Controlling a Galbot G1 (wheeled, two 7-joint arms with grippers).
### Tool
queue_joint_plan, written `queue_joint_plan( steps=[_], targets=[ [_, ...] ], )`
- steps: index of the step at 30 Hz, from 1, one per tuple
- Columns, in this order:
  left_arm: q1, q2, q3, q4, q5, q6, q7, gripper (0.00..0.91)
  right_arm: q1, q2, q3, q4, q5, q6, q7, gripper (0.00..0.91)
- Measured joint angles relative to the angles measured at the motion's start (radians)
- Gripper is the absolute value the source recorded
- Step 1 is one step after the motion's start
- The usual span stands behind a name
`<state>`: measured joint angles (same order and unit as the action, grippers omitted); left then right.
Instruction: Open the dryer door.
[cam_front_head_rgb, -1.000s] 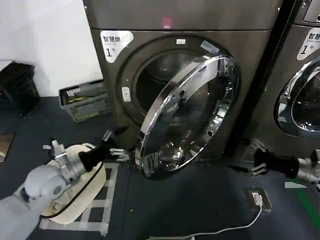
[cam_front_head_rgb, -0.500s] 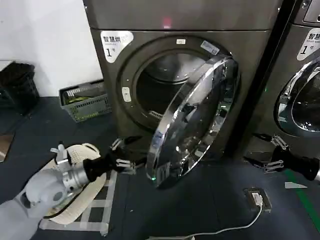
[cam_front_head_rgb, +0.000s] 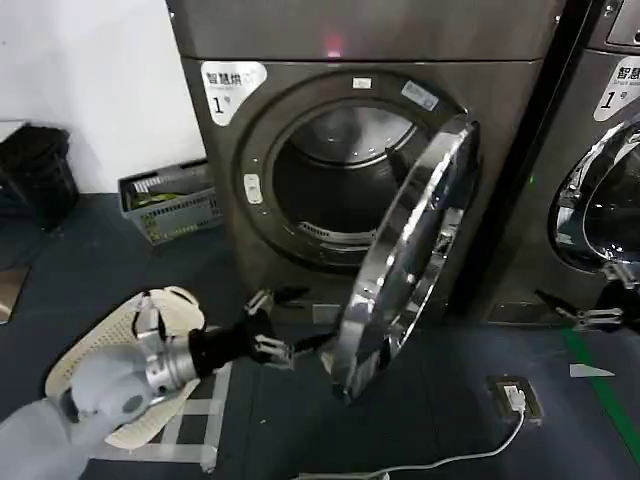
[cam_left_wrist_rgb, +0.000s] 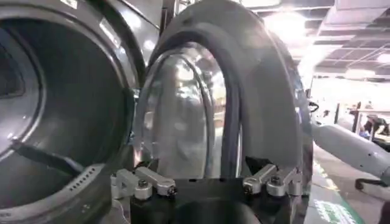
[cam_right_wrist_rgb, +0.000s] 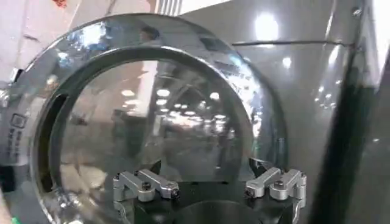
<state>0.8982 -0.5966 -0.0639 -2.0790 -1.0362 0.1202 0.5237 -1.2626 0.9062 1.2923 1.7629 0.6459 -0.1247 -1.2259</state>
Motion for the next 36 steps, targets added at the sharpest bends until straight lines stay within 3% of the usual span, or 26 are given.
queue_joint_plan(
  steps=[9,17,23,28,36],
  targets=[
    [-0.188,-0.009,0.210,0.021,-0.039,-0.011,0.021,0.907,-0.014,0.002,0.077,0.003,0.029,-0.019,0.001,0.907],
    [-0.339,-0.040,0.387,0.044,-0.053,-0.043,0.061,0.907,-0.035,0.000,0.189,-0.034,0.075,-0.082,0.133,0.907],
    [-0.432,-0.063,0.489,0.044,-0.069,-0.053,0.075,0.907,-0.058,-0.001,0.283,-0.053,0.149,-0.125,0.276,0.907],
    [-0.501,-0.086,0.554,0.052,-0.082,-0.063,0.086,0.907,-0.088,-0.011,0.364,-0.076,0.149,-0.149,0.410,0.907],
    [-0.581,-0.101,0.616,0.047,-0.089,-0.083,0.109,0.907,-0.125,-0.019,0.442,-0.088,0.148,-0.156,0.480,0.907]
  ],
)
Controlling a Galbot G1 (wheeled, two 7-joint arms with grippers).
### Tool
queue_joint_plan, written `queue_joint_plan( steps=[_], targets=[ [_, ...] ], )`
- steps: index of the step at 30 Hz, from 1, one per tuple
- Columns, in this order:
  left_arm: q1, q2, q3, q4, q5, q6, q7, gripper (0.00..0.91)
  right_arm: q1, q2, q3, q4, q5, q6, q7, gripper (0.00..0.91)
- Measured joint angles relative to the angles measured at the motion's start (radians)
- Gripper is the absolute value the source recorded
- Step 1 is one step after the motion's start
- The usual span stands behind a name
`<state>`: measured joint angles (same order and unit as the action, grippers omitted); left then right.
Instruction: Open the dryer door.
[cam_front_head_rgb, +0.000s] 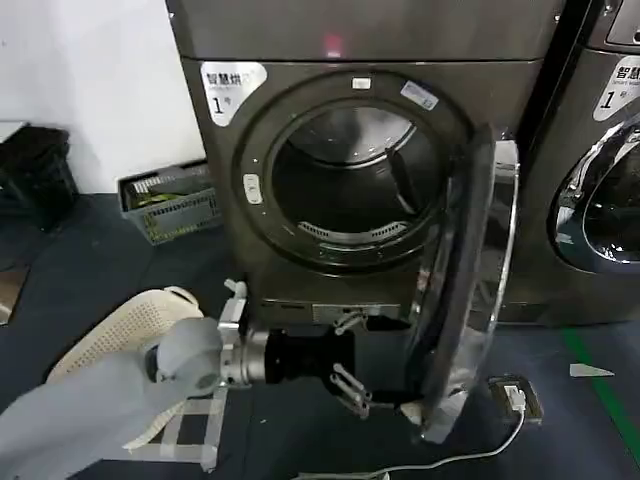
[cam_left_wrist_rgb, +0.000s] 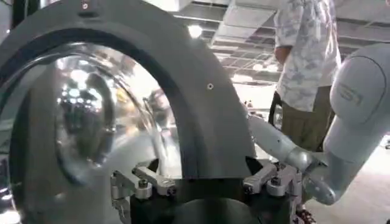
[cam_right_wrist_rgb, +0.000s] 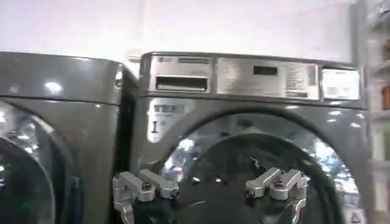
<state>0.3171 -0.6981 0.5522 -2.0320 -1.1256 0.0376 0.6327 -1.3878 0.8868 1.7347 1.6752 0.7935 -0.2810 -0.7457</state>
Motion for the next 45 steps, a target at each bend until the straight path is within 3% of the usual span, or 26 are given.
queue_joint_plan(
  steps=[14,30,41,45],
  targets=[
    [-0.149,-0.101,0.125,0.054,-0.022,-0.027,0.009,0.907,-0.062,0.017,0.070,0.010,0.014,0.003,0.021,0.907],
    [-0.238,-0.341,0.219,0.213,-0.014,-0.038,-0.003,0.907,-0.076,0.028,0.111,0.005,0.030,0.004,0.043,0.907],
    [-0.293,-0.475,0.253,0.305,-0.019,-0.044,-0.005,0.907,-0.122,0.023,0.219,0.008,-0.002,0.009,0.159,0.907],
    [-0.297,-0.511,0.255,0.332,-0.014,-0.045,-0.012,0.907,-0.140,0.019,0.244,0.017,-0.005,-0.011,0.234,0.907]
  ],
)
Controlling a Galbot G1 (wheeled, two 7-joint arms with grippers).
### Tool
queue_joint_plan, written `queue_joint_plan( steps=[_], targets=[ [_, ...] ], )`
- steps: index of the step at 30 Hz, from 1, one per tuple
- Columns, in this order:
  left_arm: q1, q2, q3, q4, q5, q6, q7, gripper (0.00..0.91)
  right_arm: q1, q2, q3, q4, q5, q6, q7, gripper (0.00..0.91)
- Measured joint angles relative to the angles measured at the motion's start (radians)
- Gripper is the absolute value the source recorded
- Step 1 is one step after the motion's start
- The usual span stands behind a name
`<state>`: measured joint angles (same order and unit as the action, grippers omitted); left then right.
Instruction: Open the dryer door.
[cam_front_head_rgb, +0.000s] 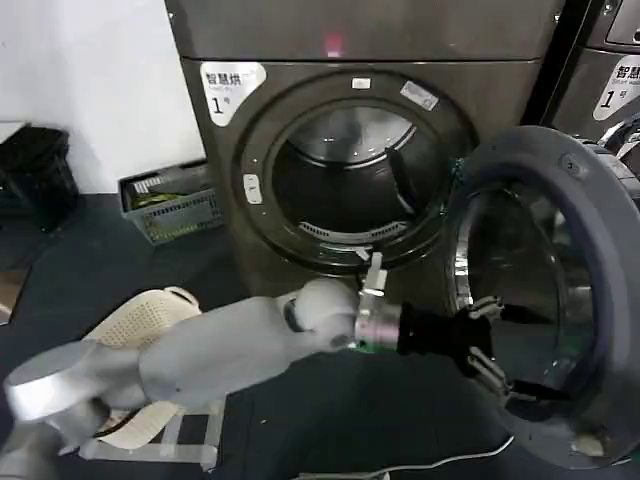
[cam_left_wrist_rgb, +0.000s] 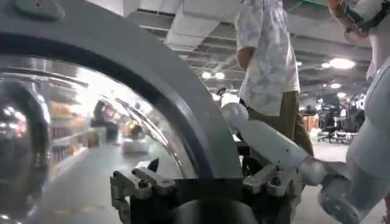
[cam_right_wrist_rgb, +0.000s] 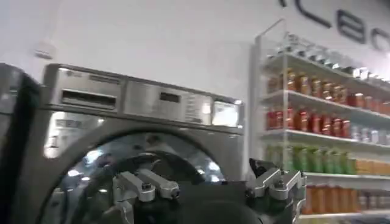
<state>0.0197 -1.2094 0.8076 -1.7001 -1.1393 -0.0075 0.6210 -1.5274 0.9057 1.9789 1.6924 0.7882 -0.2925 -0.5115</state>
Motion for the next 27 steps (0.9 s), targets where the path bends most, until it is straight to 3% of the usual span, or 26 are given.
queue_joint_plan(
  steps=[15,27],
  targets=[
    [-0.031,-0.166,0.020,0.149,0.028,-0.017,-0.030,0.907,-0.021,-0.019,0.033,-0.020,-0.096,0.006,0.137,0.907],
    [-0.049,-0.280,0.017,0.286,0.033,-0.026,-0.032,0.907,-0.035,-0.047,0.091,-0.075,-0.118,0.020,0.230,0.907]
  ],
)
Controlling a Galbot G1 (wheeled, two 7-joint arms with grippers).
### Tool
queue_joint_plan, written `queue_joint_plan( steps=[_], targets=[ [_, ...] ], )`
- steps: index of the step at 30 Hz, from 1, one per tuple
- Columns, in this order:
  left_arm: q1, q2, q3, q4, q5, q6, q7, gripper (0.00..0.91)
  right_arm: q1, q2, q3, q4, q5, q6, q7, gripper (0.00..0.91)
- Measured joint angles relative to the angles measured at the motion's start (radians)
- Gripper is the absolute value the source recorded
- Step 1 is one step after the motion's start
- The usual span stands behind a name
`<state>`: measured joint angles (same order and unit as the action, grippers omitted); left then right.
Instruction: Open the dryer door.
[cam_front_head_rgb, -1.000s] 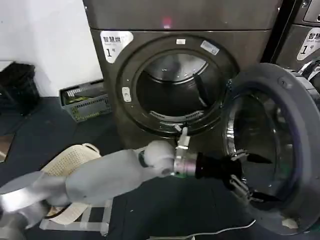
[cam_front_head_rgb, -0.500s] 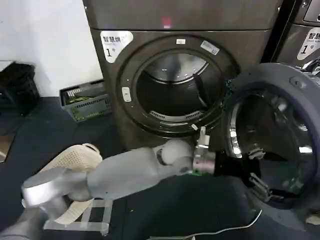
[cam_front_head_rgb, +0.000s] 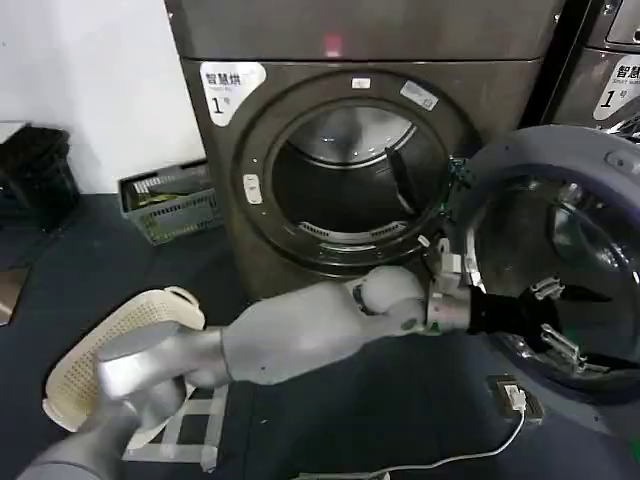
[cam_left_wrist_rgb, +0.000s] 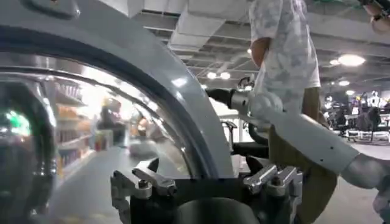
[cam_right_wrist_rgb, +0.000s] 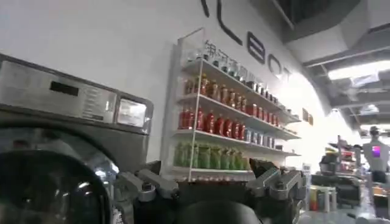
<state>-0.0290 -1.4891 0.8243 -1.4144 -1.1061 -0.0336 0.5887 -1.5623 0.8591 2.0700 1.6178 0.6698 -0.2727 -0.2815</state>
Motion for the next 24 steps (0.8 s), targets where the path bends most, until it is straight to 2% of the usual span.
queue_joint_plan(
  steps=[13,24],
  targets=[
    [0.004,-0.025,-0.019,0.075,0.075,-0.032,-0.081,0.907,0.021,-0.018,0.005,-0.029,-0.017,0.045,0.098,0.907],
    [0.005,-0.090,-0.038,0.165,0.102,-0.039,-0.094,0.907,0.002,-0.014,0.031,-0.038,-0.026,0.053,0.094,0.907]
  ],
)
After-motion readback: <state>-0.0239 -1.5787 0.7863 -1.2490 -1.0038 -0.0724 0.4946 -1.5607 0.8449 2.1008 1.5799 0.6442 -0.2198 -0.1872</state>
